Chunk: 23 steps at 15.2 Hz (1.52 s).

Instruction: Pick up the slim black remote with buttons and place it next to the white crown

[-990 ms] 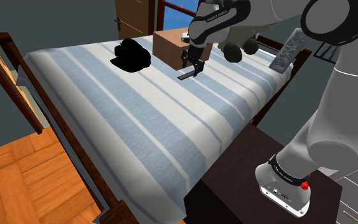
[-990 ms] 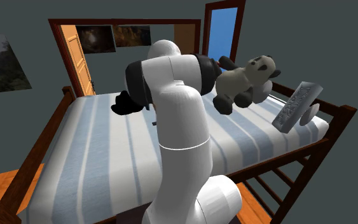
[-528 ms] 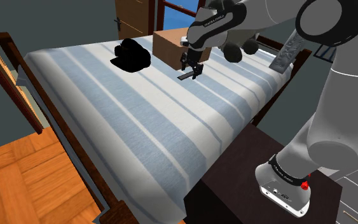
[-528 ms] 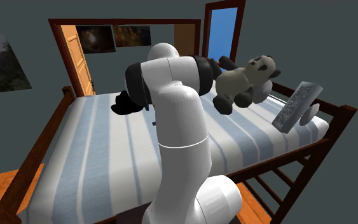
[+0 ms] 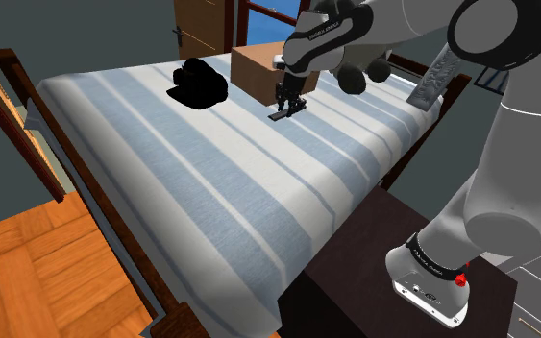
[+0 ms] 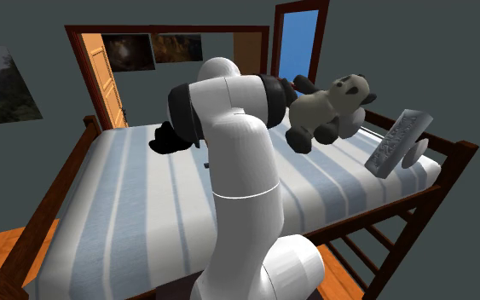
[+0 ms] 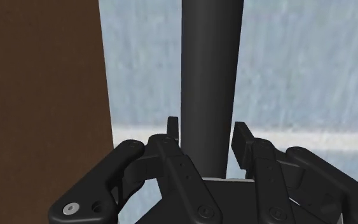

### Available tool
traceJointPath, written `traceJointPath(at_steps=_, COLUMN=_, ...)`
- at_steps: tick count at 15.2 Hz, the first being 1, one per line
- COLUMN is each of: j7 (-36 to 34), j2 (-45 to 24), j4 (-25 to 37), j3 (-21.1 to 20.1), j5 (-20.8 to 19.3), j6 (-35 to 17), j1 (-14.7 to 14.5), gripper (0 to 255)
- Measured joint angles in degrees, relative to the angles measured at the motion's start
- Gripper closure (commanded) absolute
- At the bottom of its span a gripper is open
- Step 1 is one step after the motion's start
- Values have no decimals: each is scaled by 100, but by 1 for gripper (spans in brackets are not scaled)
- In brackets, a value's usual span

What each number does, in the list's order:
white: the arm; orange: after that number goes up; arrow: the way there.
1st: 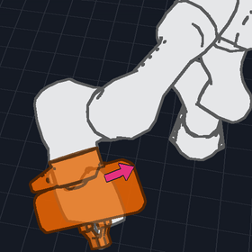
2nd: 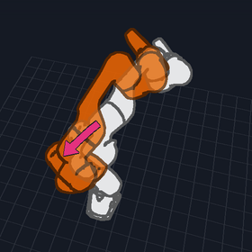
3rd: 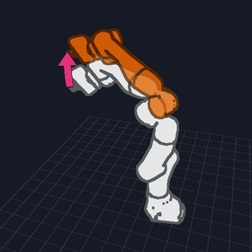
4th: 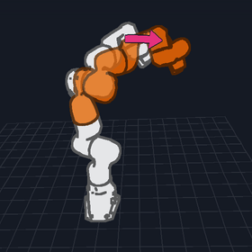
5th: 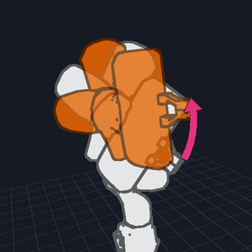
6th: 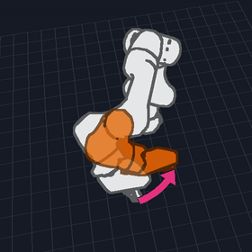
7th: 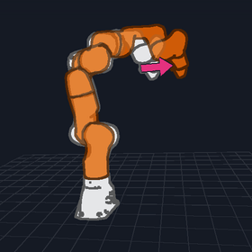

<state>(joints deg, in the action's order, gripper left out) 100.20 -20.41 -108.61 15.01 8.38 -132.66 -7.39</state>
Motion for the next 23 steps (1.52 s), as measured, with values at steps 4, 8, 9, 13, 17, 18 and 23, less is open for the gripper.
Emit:
traceJointPath(at_steps=4, j7=-2, j2=-6, j4=7, j3=0, j5=0, j6=-6, j1=0, gripper=255)
traceJointPath(at_steps=8, j7=-27, j2=61, j4=78, j3=12, j5=-35, j6=132, j1=-12, gripper=255)
traceJointPath(at_steps=9, j7=-44, j2=101, j4=97, j3=19, j5=-53, j6=189, j1=-21, gripper=255)
traceJointPath(at_steps=13, j7=-89, j2=274, j4=164, j3=45, j5=-121, j6=422, j1=-43, gripper=255)
traceJointPath(at_steps=17, j7=-115, j2=396, j4=335, j3=71, j5=-175, j6=711, j1=-44, gripper=255)
traceJointPath(at_steps=18, j7=-120, j2=416, j4=371, j3=75, j5=-184, j6=766, j1=-44, gripper=255)
traceJointPath(at_steps=23, j7=-169, j2=568, j4=544, j3=94, j5=-247, j6=1084, j1=-60, gripper=255)
